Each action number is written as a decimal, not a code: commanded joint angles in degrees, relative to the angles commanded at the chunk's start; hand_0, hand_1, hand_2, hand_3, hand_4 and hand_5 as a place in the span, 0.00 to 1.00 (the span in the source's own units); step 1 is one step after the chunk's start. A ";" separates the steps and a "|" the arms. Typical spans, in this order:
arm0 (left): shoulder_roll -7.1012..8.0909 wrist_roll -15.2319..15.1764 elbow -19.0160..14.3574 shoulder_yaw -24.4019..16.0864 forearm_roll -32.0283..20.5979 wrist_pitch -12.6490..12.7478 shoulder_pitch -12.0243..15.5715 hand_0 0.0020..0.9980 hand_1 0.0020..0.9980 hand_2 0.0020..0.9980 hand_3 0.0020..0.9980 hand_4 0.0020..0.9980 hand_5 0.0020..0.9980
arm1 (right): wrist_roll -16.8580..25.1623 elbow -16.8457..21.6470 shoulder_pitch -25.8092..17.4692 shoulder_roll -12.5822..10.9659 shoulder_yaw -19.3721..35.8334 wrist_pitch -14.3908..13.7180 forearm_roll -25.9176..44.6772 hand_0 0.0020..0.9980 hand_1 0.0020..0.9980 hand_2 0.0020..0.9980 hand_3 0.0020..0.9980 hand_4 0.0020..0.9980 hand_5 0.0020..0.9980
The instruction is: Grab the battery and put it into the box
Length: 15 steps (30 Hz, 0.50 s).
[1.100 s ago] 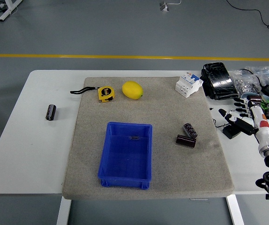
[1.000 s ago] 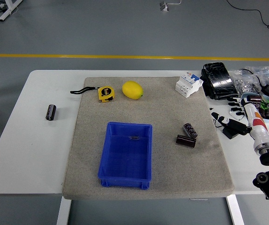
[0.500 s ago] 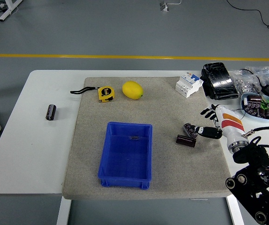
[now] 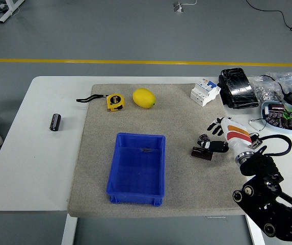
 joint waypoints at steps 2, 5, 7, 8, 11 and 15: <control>0.01 -0.03 -0.02 0.14 -0.12 0.05 -0.08 0.66 0.56 0.60 0.65 0.64 0.77 | 0.10 -1.26 0.43 0.35 -0.40 -0.05 0.03 0.44 0.46 0.47 0.50 1.00 0.37; 0.02 -0.11 -0.02 0.26 -0.35 0.13 -0.10 0.66 0.56 0.60 0.65 0.64 0.77 | 0.33 -2.98 0.91 0.83 -0.79 -0.24 0.14 0.44 0.46 0.47 0.50 1.00 0.37; -0.01 -0.08 -0.03 0.28 -0.33 0.16 -0.12 0.65 0.56 0.60 0.65 0.65 0.77 | 0.49 -4.02 1.23 1.01 -1.03 -0.39 0.47 0.41 0.44 0.46 0.50 1.00 0.37; -0.01 -0.09 -0.03 0.31 -0.37 0.17 -0.12 0.65 0.56 0.60 0.65 0.65 0.77 | 0.54 -4.34 1.34 1.04 -1.09 -0.48 0.51 0.41 0.44 0.46 0.50 1.00 0.37; -0.02 -0.10 -0.04 0.35 -0.45 0.20 -0.09 0.65 0.56 0.60 0.65 0.65 0.77 | 0.67 -5.38 1.73 1.11 -1.18 -0.85 0.44 0.41 0.44 0.46 0.50 1.00 0.37; -0.04 -0.04 -0.06 0.35 -0.37 0.19 -0.09 0.65 0.56 0.60 0.65 0.65 0.77 | 0.83 -6.61 2.15 1.16 -1.39 -0.97 0.77 0.36 0.40 0.44 0.48 1.00 0.36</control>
